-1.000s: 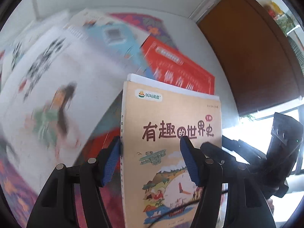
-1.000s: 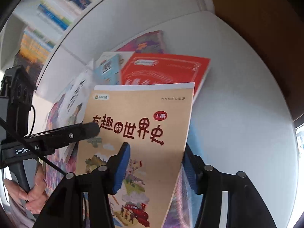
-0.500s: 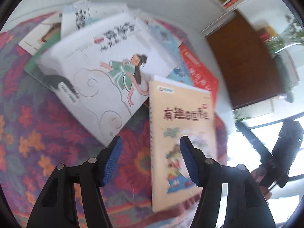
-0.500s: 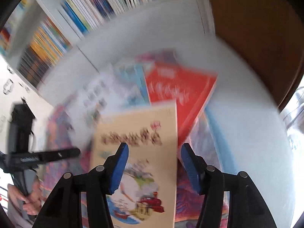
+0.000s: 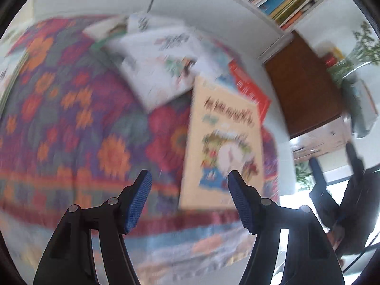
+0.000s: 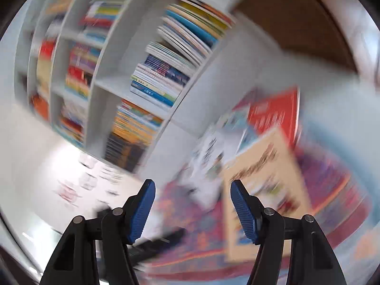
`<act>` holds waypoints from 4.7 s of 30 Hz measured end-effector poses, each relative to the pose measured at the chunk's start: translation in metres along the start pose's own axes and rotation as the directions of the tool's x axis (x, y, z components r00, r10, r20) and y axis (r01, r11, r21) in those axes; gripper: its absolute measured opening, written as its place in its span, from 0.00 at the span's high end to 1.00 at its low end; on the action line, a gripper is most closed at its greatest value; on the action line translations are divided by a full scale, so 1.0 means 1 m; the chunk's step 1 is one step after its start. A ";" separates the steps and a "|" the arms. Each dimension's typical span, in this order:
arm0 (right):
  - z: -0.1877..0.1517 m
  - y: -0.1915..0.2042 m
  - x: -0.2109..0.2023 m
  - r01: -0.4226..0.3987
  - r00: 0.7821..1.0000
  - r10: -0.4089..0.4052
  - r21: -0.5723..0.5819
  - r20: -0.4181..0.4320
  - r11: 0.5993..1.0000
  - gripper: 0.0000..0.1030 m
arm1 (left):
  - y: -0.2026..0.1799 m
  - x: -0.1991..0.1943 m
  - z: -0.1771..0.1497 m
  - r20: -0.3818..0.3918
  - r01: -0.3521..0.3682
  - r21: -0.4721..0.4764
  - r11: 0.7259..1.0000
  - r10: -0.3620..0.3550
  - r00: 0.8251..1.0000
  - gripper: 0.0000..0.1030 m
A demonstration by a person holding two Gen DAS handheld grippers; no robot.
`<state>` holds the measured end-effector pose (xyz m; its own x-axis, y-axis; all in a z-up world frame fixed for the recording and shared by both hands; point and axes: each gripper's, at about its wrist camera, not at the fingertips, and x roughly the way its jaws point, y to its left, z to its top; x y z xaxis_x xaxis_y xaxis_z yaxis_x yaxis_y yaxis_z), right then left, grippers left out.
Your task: Organize books
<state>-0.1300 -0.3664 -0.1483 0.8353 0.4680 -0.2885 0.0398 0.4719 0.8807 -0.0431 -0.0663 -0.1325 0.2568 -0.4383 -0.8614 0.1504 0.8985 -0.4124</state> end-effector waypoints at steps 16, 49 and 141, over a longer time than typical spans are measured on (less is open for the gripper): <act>0.099 -0.029 0.069 0.010 0.971 -0.060 -0.211 -0.232 0.978 0.38 | -0.011 0.051 -0.041 -0.040 -0.084 -0.303 0.949 0.075 0.996 0.37; 0.093 -0.037 0.270 -0.073 0.608 -0.402 -0.553 -0.684 0.830 0.29 | -0.031 0.096 -0.013 -0.309 0.049 -0.183 0.982 -0.105 0.945 0.32; -0.044 -0.068 0.126 0.132 0.721 -0.192 -0.140 -0.666 0.981 0.79 | 0.083 0.066 0.017 -0.445 0.105 -0.080 0.991 -0.129 0.886 0.77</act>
<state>-0.0512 -0.3064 -0.2607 0.2290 0.7445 -0.6271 0.0722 0.6295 0.7737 0.0021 -0.0208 -0.2188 -0.2167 -0.4940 -0.8420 0.1000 0.8467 -0.5225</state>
